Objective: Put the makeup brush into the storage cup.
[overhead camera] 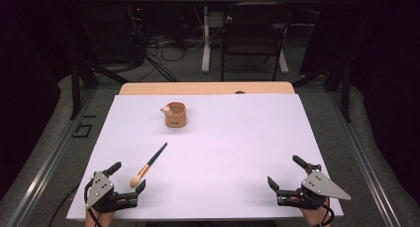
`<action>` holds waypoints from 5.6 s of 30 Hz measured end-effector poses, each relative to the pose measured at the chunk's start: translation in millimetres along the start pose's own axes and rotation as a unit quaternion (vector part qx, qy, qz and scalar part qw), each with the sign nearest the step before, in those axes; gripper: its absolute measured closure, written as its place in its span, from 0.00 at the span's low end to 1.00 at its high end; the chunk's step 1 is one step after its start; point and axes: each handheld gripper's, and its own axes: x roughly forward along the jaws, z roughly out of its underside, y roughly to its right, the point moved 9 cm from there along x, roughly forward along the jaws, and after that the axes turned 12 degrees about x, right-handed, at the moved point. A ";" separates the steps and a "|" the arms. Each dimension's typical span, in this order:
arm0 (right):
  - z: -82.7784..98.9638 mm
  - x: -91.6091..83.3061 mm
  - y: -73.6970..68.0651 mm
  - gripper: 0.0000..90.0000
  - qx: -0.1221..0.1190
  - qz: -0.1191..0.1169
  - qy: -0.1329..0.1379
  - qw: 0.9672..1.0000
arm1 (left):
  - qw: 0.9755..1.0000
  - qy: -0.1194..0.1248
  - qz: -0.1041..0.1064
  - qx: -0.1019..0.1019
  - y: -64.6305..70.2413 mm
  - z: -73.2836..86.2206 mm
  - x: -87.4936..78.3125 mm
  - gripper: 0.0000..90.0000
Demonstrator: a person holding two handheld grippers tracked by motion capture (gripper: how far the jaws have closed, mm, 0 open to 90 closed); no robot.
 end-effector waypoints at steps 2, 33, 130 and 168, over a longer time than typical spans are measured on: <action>0.1 0.0 -0.1 0.00 -0.002 -0.001 -0.001 1.000 | 1.000 -0.001 0.000 0.001 0.1 0.1 0.3 0.00; 0.6 0.5 0.5 0.00 0.000 -0.002 -0.003 1.000 | 0.999 -0.029 0.005 -0.014 -8.3 0.0 17.0 0.00; 5.4 -0.2 4.3 0.00 -0.005 0.002 -0.021 1.000 | 0.865 -0.471 0.170 0.013 -23.2 23.4 78.1 0.52; 6.6 0.6 4.4 0.00 -0.009 0.002 -0.026 1.000 | 0.855 -0.483 0.186 0.025 -23.5 30.1 79.6 0.86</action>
